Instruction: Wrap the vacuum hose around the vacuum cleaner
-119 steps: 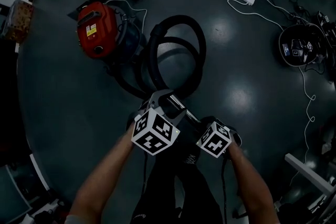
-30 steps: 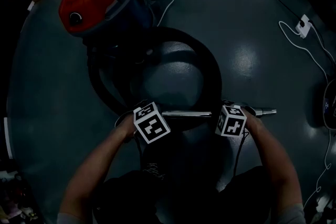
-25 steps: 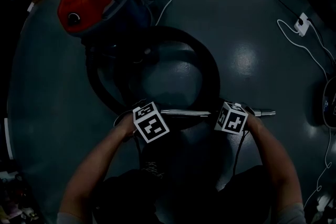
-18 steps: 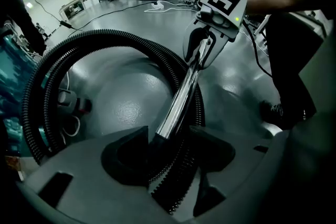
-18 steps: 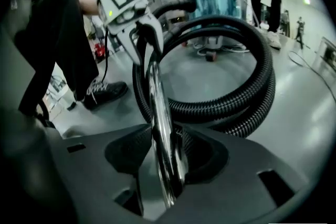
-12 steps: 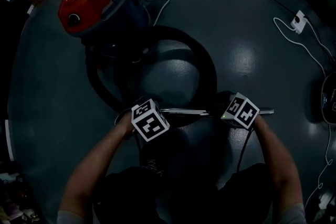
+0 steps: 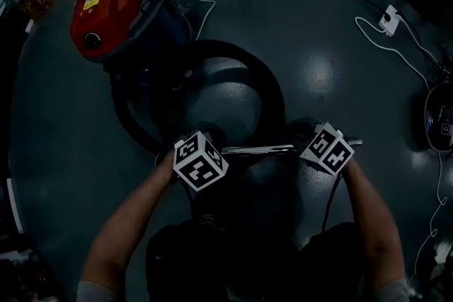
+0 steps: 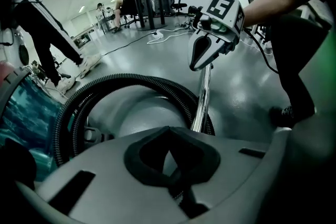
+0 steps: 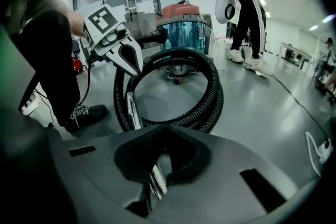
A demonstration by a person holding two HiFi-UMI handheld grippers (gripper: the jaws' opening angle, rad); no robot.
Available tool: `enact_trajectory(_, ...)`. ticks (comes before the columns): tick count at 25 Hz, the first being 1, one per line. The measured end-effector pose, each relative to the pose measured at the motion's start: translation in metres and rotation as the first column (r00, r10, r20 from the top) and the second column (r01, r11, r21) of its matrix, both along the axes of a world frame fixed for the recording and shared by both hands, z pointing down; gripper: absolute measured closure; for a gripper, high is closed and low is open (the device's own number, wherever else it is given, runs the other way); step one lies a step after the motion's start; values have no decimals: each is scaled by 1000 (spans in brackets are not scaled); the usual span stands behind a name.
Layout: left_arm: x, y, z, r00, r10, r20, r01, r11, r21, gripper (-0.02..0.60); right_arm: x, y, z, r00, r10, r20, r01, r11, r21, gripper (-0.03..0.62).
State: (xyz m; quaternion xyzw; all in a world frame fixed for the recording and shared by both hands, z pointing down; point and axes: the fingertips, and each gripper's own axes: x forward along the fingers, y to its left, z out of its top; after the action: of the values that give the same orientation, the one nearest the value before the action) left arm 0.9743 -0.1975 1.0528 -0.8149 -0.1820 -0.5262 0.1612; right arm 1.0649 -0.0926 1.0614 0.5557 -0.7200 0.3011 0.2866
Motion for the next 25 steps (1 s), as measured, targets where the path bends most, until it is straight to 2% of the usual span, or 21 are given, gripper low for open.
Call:
enact_trajectory(5,6,6,-42,999,-11,-37,9,999,-42,574,10,1,-47,988,122,-97,-113,989,91,589)
enact_trajectory(9,5,4,-84,998,-23,-57,20,999,-48,574,6,2,-94,980,166,-109,-151,980,132,589)
enact_trajectory(14,-7,8,-147,998,-23,-59,19,998,-57,575,-7,6,-162,979,192,-75,-179,972,153,589)
enact_trajectory(19,-9,19,-228,995,-16,-103,8,997,-77,575,-29,7,-241,979,198,-42,-187,965,185,589)
enact_trajectory(25,-12,38,-336,983,-80,-168,55,988,-146,575,-51,19,-346,963,270,20,-267,937,226,589)
